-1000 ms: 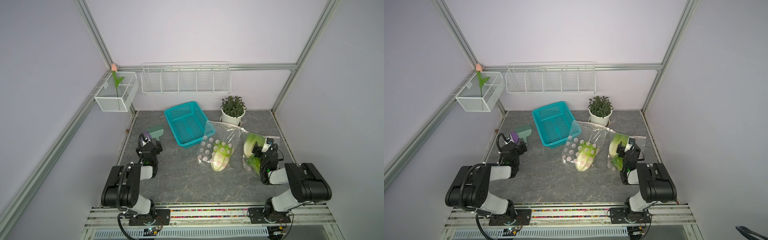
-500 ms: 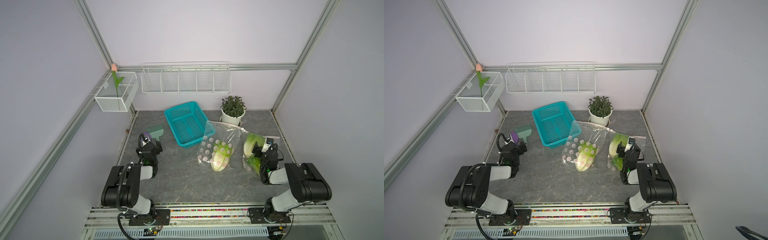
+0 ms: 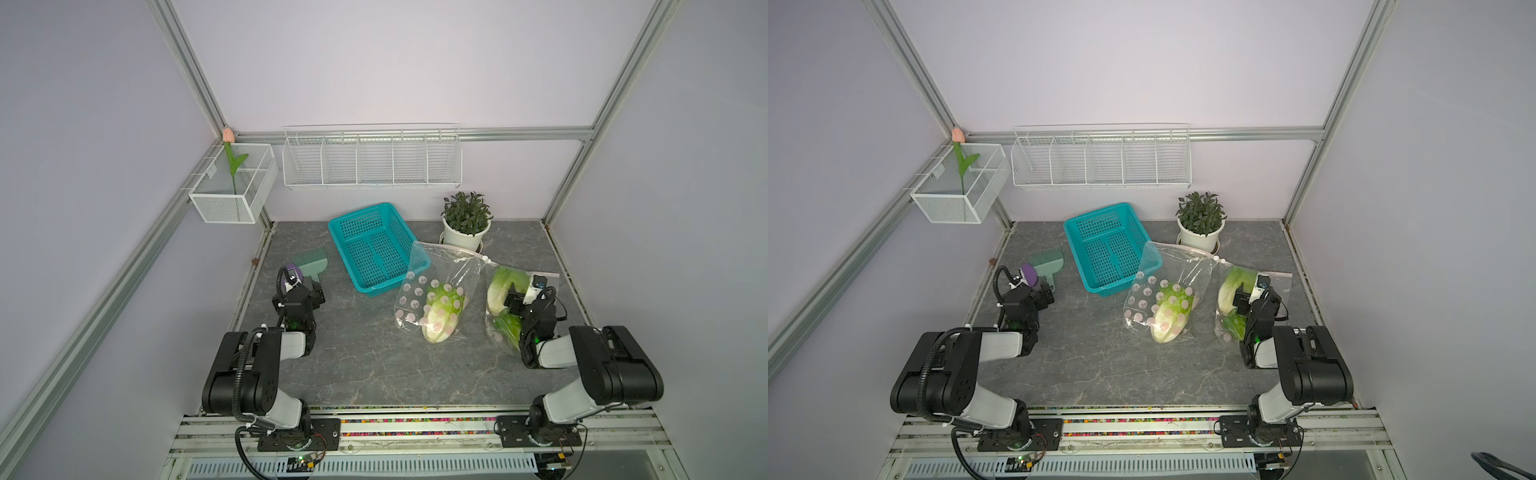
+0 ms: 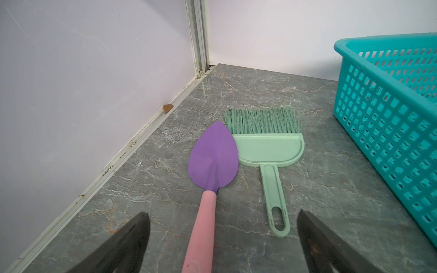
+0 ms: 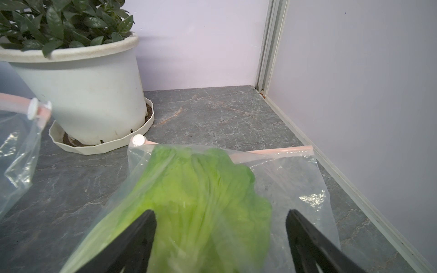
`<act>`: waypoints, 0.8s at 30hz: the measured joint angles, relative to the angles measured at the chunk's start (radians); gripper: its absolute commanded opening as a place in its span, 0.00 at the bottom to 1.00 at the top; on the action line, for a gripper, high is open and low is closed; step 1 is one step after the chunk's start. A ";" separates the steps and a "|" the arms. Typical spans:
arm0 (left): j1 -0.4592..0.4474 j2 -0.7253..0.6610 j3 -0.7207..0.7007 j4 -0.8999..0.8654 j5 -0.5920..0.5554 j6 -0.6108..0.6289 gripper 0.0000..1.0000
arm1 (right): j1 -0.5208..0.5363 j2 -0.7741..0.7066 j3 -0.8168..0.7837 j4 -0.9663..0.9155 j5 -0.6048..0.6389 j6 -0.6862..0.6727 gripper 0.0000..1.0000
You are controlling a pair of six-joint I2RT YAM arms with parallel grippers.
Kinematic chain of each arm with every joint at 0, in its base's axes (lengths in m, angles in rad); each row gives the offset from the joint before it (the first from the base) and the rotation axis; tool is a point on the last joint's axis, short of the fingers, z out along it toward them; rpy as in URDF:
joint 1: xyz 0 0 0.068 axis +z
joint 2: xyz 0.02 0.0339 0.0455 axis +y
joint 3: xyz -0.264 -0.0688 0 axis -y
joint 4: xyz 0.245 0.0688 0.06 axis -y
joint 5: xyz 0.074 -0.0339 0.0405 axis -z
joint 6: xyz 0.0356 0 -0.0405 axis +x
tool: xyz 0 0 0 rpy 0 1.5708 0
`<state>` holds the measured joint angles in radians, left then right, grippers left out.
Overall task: Put the chinese cabbages into a zipper bag and zip it
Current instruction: Reset both arms
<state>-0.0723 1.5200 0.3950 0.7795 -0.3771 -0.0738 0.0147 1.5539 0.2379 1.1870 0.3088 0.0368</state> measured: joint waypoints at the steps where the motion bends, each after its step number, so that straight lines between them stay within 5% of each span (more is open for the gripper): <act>1: 0.000 0.000 0.000 0.000 0.000 0.000 0.99 | 0.000 0.000 0.000 0.000 0.000 0.000 0.89; 9: 0.000 0.000 0.000 0.000 0.000 0.000 0.99 | 0.008 -0.014 0.018 -0.039 -0.015 -0.019 0.89; 14: 0.000 0.000 0.000 0.000 0.000 0.000 0.99 | 0.149 -0.388 0.055 -0.377 -0.035 -0.110 0.89; 17: 0.000 0.000 0.000 0.000 0.002 0.000 0.99 | 0.127 -0.547 0.063 -0.393 0.001 -0.128 0.88; 24: 0.000 0.000 0.000 0.000 0.003 0.000 0.99 | 0.087 -0.402 0.020 -0.418 -0.022 -0.127 0.89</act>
<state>-0.0723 1.5200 0.3950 0.7792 -0.3737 -0.0738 0.1017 1.1515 0.2577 0.7685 0.2871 -0.0898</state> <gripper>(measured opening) 0.994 0.885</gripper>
